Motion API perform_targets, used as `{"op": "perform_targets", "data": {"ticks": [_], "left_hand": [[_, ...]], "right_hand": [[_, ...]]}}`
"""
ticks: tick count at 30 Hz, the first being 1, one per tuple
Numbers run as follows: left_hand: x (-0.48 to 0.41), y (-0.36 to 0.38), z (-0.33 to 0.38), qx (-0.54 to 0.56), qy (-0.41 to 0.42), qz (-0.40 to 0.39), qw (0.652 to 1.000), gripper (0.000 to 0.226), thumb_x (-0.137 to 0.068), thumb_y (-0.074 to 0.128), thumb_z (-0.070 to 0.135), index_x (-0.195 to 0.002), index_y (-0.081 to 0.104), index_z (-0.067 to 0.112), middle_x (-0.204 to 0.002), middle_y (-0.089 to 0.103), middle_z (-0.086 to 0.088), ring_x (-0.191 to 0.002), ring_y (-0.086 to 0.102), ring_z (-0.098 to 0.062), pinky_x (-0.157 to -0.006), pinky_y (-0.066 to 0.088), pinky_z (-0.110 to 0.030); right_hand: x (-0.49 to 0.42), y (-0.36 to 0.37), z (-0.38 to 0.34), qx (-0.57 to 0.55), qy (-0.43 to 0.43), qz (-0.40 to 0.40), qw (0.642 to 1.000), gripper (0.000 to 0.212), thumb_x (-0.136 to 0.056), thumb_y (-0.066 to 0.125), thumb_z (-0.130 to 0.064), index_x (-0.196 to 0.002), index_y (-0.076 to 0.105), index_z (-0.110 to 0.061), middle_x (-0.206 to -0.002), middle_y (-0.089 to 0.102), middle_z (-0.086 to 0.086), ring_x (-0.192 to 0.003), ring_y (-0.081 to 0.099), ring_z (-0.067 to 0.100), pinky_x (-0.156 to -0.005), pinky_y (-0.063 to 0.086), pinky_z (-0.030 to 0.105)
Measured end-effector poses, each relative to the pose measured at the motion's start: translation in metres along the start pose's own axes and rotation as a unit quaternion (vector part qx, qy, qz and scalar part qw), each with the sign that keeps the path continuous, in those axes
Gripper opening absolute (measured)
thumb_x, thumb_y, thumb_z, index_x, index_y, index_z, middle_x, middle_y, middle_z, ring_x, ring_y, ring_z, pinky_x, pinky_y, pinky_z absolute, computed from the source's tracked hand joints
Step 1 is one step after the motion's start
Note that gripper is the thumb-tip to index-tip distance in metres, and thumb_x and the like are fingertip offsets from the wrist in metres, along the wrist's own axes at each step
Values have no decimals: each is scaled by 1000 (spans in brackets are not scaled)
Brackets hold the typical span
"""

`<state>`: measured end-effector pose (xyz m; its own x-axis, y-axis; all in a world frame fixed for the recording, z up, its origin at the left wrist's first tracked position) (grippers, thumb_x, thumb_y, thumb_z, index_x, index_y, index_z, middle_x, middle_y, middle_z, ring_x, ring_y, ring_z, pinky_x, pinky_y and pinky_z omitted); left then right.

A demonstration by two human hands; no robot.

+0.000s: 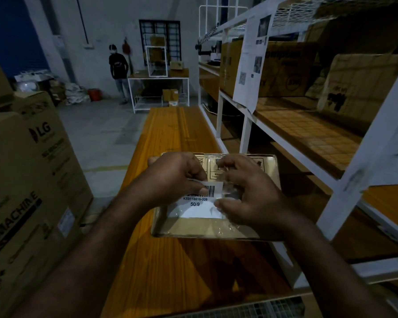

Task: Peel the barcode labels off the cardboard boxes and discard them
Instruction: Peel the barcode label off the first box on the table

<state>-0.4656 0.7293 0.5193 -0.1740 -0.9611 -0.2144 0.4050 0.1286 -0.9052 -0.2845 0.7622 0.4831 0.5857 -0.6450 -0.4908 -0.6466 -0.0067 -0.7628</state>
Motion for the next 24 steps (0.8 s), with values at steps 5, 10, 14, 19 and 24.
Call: {"op": "perform_targets", "data": {"ticks": [5,10,14,19,24], "left_hand": [[2,-1,-4,46,15,-22,999,18,-78,81,34,-75,66,43,-86,66,20,-89,57,2,-90,47,-51],[2,-6,-10,77,-21,-42,996,47,-76,83,24,-118,64,33,-96,67,17,-91,62,3,-83,56,-32],[9,-11,-17,44,-45,-97,993,59,-71,87,18,-120,60,36,-107,65,17,-96,63,-3,-79,60,-29],[11,-10,-22,4,-43,-101,994,36,-75,84,18,-104,69,32,-105,64,20,-93,61,0,-73,55,-17],[8,-13,-28,42,-20,-110,993,22,-80,80,21,-97,72,32,-93,63,25,-88,60,5,-67,46,-10]], "right_hand": [[-1,1,0,-7,-22,34,999,16,-76,79,-28,-71,67,-18,-113,54,-11,-124,37,-2,-85,41,5],[-3,2,3,-6,-34,29,999,14,-75,75,-33,-73,68,-21,-107,60,-11,-124,40,5,-97,39,26],[-3,3,4,-41,-36,17,998,17,-72,72,-41,-70,67,-25,-103,62,-14,-127,40,7,-99,42,38],[-2,4,6,-75,-29,2,997,14,-72,76,-33,-69,67,-23,-100,65,-14,-127,40,7,-98,44,37],[-1,4,9,-134,-16,-21,991,17,-79,71,-34,-79,71,-17,-98,67,-14,-128,41,10,-97,46,37]]}}
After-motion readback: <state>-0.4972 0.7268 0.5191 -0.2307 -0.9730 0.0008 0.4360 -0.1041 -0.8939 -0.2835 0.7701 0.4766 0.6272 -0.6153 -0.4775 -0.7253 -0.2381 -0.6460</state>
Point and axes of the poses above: each hand's wrist, its own x-axis away from the middle knuckle, its own y-axis out of the palm, z = x × y, the point moved 3 cm from there along -x, towards the middle knuckle
